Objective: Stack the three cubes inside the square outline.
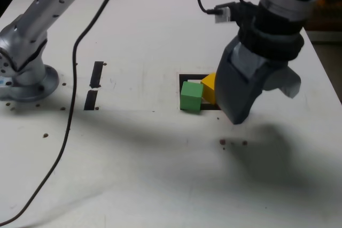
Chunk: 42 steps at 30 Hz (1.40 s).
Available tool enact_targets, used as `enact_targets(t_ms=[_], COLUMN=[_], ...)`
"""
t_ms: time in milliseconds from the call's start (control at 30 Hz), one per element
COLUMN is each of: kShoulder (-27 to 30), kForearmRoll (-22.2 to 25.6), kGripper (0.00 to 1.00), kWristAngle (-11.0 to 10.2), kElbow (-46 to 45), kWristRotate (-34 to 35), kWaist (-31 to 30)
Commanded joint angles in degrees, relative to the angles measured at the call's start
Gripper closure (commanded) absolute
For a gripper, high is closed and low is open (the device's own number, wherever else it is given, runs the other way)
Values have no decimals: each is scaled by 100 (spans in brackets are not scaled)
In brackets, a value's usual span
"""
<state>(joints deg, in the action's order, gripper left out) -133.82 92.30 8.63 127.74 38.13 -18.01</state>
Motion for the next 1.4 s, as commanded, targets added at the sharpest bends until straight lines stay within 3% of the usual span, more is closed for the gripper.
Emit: enact_targets(t_ms=[0, 533, 933, 1367], kShoulder=[-68, -418, -109, -157], kForearmRoll=[64, 39, -130, -367], kGripper=[4, 4, 4, 4], kWristAngle=[23, 102, 109, 229], kElbow=[58, 178, -432, -573], kWristRotate=[14, -7, -164, -483], kWaist=[-10, 34, 348, 649])
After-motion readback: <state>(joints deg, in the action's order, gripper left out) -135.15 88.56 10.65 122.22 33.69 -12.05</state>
